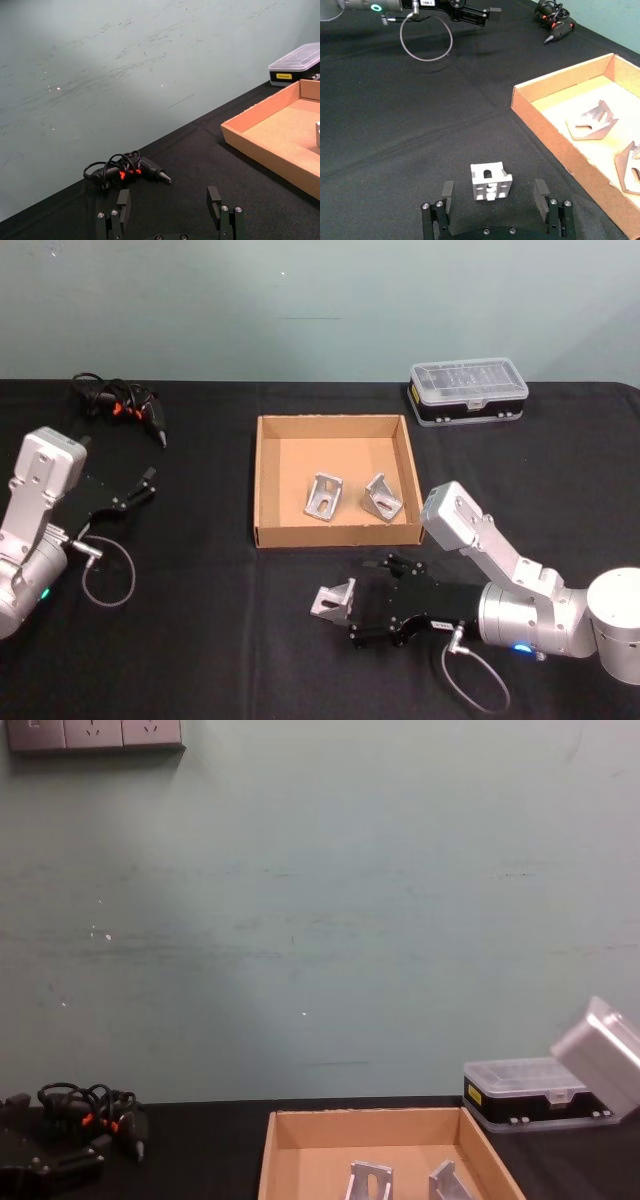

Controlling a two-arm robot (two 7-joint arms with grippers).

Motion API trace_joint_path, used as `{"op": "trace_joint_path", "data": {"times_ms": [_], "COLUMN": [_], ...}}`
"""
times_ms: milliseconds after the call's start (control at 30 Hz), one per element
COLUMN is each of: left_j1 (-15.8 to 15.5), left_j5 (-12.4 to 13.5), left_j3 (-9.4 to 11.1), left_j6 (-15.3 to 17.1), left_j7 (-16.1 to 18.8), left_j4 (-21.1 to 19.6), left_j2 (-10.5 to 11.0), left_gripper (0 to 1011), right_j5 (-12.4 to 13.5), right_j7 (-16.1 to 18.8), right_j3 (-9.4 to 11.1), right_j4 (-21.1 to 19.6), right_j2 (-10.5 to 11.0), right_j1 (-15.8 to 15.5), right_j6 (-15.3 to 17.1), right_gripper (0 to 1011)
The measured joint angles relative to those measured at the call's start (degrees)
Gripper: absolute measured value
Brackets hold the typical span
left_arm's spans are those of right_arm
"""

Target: Use one hand to pick up the angle iron from the table and place it into the box.

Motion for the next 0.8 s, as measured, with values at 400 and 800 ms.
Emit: {"op": "trace_joint_path", "data": {"times_ms": [400,800], "left_j1": [0.0,0.0], "left_j5": [0.0,0.0], "left_j3": [0.0,0.0], "left_j6": [0.0,0.0], "left_j7": [0.0,0.0], "left_j4": [0.0,0.0], "left_j2": [0.0,0.0], "left_gripper": [1000,1000], "right_j5": [-0.54,-0.78], "right_j7": [-0.09,-0.01], "right_j3": [-0.89,-1.23], "right_j4": [1.54,1.97], "right_j2": [-1.4,-1.79], "right_j1": [1.09,1.35], "right_j6": [-0.09,-0.5], "right_gripper": [1003,916]}}
